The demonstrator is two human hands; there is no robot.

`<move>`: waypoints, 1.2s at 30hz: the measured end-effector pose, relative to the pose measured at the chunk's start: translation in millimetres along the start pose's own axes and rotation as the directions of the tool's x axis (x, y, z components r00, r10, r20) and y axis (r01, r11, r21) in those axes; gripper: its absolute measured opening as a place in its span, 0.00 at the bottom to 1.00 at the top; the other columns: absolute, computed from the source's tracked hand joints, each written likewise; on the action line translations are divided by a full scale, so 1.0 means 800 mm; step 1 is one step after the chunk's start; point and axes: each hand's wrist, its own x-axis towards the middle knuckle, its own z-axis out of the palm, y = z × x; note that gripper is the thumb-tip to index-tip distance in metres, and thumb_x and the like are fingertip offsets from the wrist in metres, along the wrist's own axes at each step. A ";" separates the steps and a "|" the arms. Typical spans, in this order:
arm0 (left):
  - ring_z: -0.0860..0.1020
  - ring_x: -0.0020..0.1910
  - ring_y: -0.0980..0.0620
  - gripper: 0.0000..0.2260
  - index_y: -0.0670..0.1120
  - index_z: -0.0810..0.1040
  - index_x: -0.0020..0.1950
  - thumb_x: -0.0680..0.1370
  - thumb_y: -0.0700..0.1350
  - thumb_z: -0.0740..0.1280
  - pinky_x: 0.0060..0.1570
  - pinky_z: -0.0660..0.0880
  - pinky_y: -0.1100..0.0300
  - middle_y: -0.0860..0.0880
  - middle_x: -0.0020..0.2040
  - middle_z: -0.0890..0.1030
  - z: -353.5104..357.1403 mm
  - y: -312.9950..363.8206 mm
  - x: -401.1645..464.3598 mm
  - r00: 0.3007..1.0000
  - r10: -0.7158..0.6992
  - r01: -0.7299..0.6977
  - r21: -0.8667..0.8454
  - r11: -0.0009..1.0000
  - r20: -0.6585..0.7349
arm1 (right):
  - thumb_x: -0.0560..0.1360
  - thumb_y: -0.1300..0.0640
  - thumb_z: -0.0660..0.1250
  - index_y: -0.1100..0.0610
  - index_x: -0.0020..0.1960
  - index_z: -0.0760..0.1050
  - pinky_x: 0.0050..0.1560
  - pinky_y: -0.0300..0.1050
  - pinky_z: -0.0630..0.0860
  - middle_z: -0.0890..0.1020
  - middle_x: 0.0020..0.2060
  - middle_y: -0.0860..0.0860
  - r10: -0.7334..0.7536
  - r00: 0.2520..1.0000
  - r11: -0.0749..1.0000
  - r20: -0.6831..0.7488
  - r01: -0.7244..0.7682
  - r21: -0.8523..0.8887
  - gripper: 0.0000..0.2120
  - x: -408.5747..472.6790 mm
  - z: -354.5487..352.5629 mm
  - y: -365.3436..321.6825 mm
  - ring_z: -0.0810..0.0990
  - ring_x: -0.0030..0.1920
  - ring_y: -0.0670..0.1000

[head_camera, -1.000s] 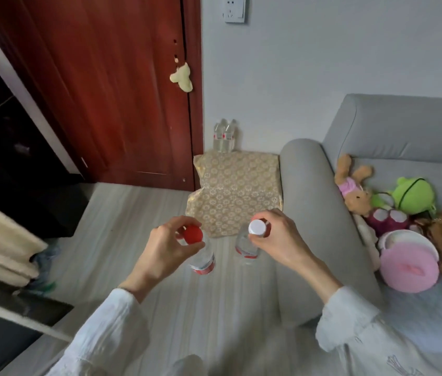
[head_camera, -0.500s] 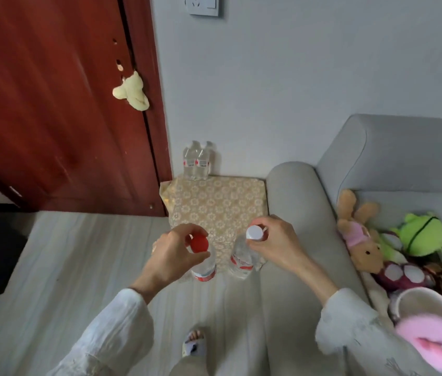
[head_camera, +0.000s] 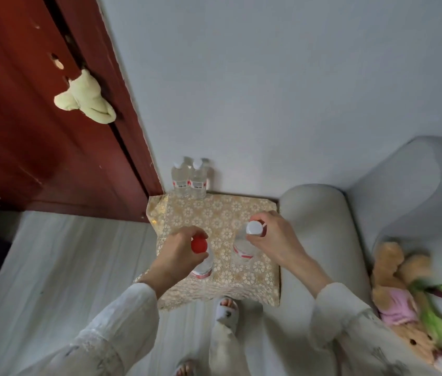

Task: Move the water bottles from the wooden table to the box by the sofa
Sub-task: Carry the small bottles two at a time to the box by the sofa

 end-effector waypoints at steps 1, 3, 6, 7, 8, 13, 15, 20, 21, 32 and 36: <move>0.75 0.48 0.53 0.14 0.46 0.77 0.52 0.68 0.39 0.72 0.48 0.69 0.65 0.48 0.52 0.80 0.003 -0.003 0.021 1.000 -0.018 0.018 0.003 1.000 -0.003 | 0.68 0.58 0.71 0.54 0.51 0.74 0.43 0.39 0.69 0.72 0.45 0.48 -0.005 1.000 1.000 0.020 0.005 -0.006 0.13 0.022 0.002 0.008 0.74 0.44 0.50; 0.75 0.48 0.52 0.14 0.46 0.77 0.52 0.68 0.39 0.72 0.47 0.69 0.65 0.47 0.52 0.80 0.009 -0.009 0.060 0.999 -0.046 0.046 0.011 0.999 -0.010 | 0.68 0.58 0.71 0.54 0.51 0.74 0.40 0.35 0.66 0.72 0.46 0.48 -0.014 0.998 1.000 0.063 0.014 -0.008 0.13 0.061 0.009 0.024 0.73 0.43 0.49; 0.75 0.50 0.50 0.14 0.45 0.76 0.52 0.68 0.37 0.72 0.49 0.70 0.63 0.46 0.52 0.79 0.019 -0.020 0.124 0.999 -0.054 0.054 0.027 0.998 0.000 | 0.68 0.58 0.71 0.54 0.53 0.73 0.38 0.26 0.61 0.73 0.50 0.50 -0.017 0.994 1.000 0.111 0.018 -0.004 0.14 0.121 0.021 0.046 0.71 0.45 0.48; 0.75 0.50 0.49 0.14 0.44 0.76 0.52 0.68 0.37 0.71 0.49 0.71 0.62 0.45 0.52 0.79 0.023 -0.024 0.143 0.999 -0.050 0.050 0.049 0.998 0.005 | 0.69 0.58 0.71 0.54 0.54 0.73 0.38 0.26 0.61 0.74 0.51 0.52 -0.023 0.993 1.000 0.119 0.025 -0.013 0.15 0.138 0.024 0.052 0.70 0.46 0.48; 0.75 0.51 0.49 0.14 0.44 0.75 0.53 0.69 0.37 0.71 0.50 0.71 0.62 0.45 0.53 0.78 0.027 -0.028 0.160 0.999 -0.048 0.047 0.073 0.996 0.019 | 0.69 0.58 0.70 0.55 0.54 0.73 0.37 0.26 0.61 0.74 0.52 0.52 -0.027 0.992 0.999 0.126 0.030 -0.024 0.15 0.153 0.027 0.056 0.70 0.46 0.48; 0.73 0.54 0.47 0.14 0.43 0.75 0.55 0.71 0.37 0.69 0.56 0.73 0.56 0.44 0.55 0.78 0.041 -0.046 0.246 0.996 0.008 -0.023 0.190 0.981 0.084 | 0.70 0.60 0.69 0.58 0.56 0.73 0.46 0.37 0.66 0.75 0.54 0.56 -0.055 0.991 0.996 0.124 0.063 -0.063 0.16 0.227 0.051 0.075 0.76 0.49 0.53; 0.73 0.55 0.47 0.14 0.43 0.75 0.55 0.71 0.36 0.69 0.56 0.71 0.58 0.43 0.55 0.78 0.041 -0.050 0.277 0.995 0.037 -0.056 0.208 0.976 0.097 | 0.70 0.60 0.69 0.58 0.57 0.72 0.46 0.39 0.67 0.75 0.54 0.56 -0.058 0.992 0.995 0.114 0.067 -0.077 0.16 0.253 0.061 0.079 0.76 0.49 0.55; 0.71 0.57 0.45 0.13 0.42 0.75 0.56 0.72 0.37 0.67 0.56 0.68 0.57 0.42 0.56 0.77 0.043 -0.052 0.336 0.985 0.107 -0.138 0.250 0.958 0.132 | 0.72 0.60 0.66 0.58 0.59 0.71 0.50 0.46 0.71 0.75 0.56 0.56 -0.052 0.993 0.985 0.108 0.068 -0.156 0.16 0.296 0.074 0.093 0.78 0.50 0.57; 0.70 0.57 0.45 0.13 0.43 0.74 0.56 0.72 0.37 0.66 0.57 0.68 0.56 0.43 0.57 0.76 0.044 -0.052 0.345 0.982 0.124 -0.158 0.265 0.951 0.140 | 0.72 0.59 0.66 0.58 0.59 0.71 0.49 0.44 0.70 0.75 0.57 0.56 -0.049 0.994 0.985 0.101 0.066 -0.163 0.15 0.302 0.075 0.095 0.78 0.50 0.56; 0.69 0.58 0.44 0.13 0.42 0.73 0.56 0.73 0.34 0.64 0.57 0.68 0.55 0.42 0.58 0.75 0.061 -0.057 0.403 0.970 0.161 -0.214 0.332 0.919 0.180 | 0.72 0.64 0.65 0.59 0.61 0.71 0.56 0.45 0.71 0.75 0.58 0.58 -0.092 0.992 0.984 0.081 0.103 -0.144 0.17 0.346 0.081 0.106 0.76 0.54 0.57; 0.70 0.58 0.43 0.13 0.42 0.72 0.57 0.73 0.36 0.66 0.55 0.68 0.55 0.41 0.58 0.75 0.067 -0.061 0.407 0.984 0.127 -0.162 0.323 0.933 0.126 | 0.72 0.64 0.64 0.59 0.61 0.71 0.57 0.45 0.70 0.76 0.58 0.58 -0.137 0.989 0.979 0.055 0.143 -0.147 0.18 0.350 0.088 0.104 0.75 0.56 0.56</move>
